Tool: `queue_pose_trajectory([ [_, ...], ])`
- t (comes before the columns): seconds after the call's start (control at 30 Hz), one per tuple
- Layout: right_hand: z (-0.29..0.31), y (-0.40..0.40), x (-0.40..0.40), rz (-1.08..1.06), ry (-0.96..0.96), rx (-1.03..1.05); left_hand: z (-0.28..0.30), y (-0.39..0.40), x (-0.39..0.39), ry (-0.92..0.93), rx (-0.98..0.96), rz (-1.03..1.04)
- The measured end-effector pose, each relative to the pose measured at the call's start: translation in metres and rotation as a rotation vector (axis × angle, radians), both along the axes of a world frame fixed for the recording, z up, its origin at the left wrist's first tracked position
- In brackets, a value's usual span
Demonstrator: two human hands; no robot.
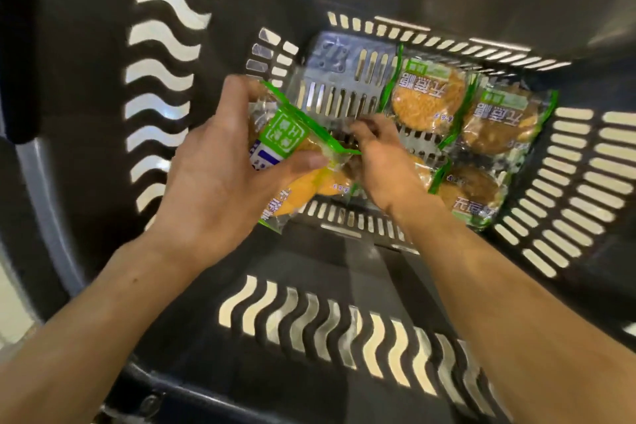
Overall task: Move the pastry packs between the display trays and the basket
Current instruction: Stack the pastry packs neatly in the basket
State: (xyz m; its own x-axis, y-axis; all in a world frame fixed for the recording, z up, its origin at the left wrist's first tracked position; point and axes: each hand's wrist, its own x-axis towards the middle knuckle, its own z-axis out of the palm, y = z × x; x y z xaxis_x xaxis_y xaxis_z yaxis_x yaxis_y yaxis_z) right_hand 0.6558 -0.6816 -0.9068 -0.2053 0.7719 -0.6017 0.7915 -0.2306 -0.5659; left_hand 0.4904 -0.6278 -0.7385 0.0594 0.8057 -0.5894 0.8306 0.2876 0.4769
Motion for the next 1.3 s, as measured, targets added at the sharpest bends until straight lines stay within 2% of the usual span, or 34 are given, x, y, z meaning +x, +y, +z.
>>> queue_pose_trajectory([
  [0.1,0.018,0.005,0.018,0.017,-0.026,0.053,-0.006,0.009,-0.001,0.064,0.020,-0.154],
  [0.27,0.047,-0.021,0.076,0.076,-0.226,0.131,-0.051,0.044,0.015,0.152,-0.041,-0.435],
  [0.37,0.054,-0.040,0.107,0.109,-0.301,0.055,-0.092,0.074,0.031,0.192,-0.134,-0.652],
  [0.53,0.050,-0.044,0.123,0.098,-0.295,-0.030,-0.138,0.106,0.065,0.343,-0.116,-0.872],
  [0.73,0.045,-0.043,0.125,0.037,-0.296,-0.098,-0.153,0.096,0.065,0.259,-0.014,-0.784],
  [0.83,0.049,-0.040,0.122,0.031,-0.295,-0.122,-0.149,0.074,0.062,0.418,0.227,-0.764],
  [0.87,0.050,-0.040,0.122,0.027,-0.290,-0.121,-0.148,0.066,0.062,0.472,0.251,-0.774],
  [0.97,0.051,-0.038,0.123,0.020,-0.284,-0.115,-0.158,0.050,0.061,0.522,0.149,-0.827],
  [1.1,0.048,-0.035,0.130,-0.004,-0.270,-0.124,-0.163,0.052,0.064,0.452,0.199,-0.795],
  [1.3,0.052,-0.030,0.140,-0.026,-0.270,-0.149,-0.156,0.053,0.062,0.474,0.167,-0.905],
])
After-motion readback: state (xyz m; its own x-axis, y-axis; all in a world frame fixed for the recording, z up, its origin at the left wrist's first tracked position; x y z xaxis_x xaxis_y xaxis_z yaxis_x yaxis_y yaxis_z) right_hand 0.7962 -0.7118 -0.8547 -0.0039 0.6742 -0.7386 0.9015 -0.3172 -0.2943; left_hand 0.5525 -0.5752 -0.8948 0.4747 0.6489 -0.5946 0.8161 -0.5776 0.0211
